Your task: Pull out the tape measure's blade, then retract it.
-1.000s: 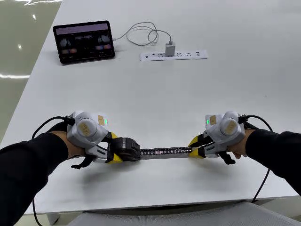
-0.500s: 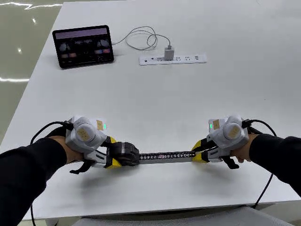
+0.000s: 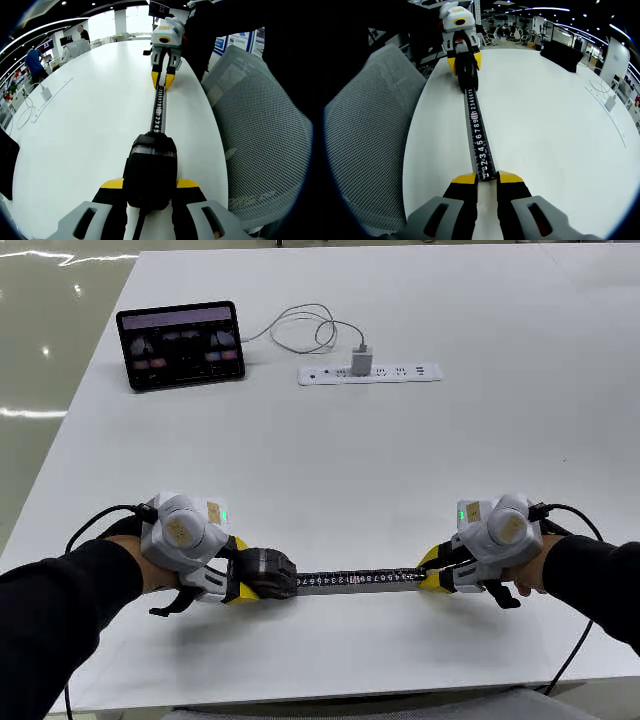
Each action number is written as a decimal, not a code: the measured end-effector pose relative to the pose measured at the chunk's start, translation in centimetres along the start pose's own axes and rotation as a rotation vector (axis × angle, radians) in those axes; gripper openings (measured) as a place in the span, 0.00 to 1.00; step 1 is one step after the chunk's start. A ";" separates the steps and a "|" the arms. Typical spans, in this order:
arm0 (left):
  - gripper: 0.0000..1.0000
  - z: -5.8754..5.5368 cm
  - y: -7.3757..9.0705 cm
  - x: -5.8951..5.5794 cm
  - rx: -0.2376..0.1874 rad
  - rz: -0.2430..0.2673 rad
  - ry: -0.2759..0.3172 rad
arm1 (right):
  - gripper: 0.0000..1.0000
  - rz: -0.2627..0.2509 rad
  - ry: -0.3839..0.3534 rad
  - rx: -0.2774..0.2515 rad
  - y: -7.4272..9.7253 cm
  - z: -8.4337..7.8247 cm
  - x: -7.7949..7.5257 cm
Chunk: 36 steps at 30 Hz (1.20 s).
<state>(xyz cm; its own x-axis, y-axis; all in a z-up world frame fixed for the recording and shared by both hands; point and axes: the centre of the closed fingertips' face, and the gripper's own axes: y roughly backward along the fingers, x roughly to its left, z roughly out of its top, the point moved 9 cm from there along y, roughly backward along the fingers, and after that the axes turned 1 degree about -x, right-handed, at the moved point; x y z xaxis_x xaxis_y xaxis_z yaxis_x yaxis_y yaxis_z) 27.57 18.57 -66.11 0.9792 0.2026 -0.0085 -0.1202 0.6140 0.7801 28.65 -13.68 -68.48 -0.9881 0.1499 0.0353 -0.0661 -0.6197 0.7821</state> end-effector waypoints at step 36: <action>0.30 0.1 0.1 -0.2 -0.004 0.006 0.002 | 0.08 -0.015 -0.029 0.014 1.4 -1.6 -0.4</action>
<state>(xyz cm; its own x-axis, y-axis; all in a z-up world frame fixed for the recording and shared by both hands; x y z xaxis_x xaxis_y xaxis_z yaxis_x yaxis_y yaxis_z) 27.34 18.49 -65.97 0.9781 0.2079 -0.0055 -0.1265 0.6158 0.7777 28.70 -15.82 -68.33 -0.9825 0.1818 0.0410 -0.0792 -0.6064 0.7912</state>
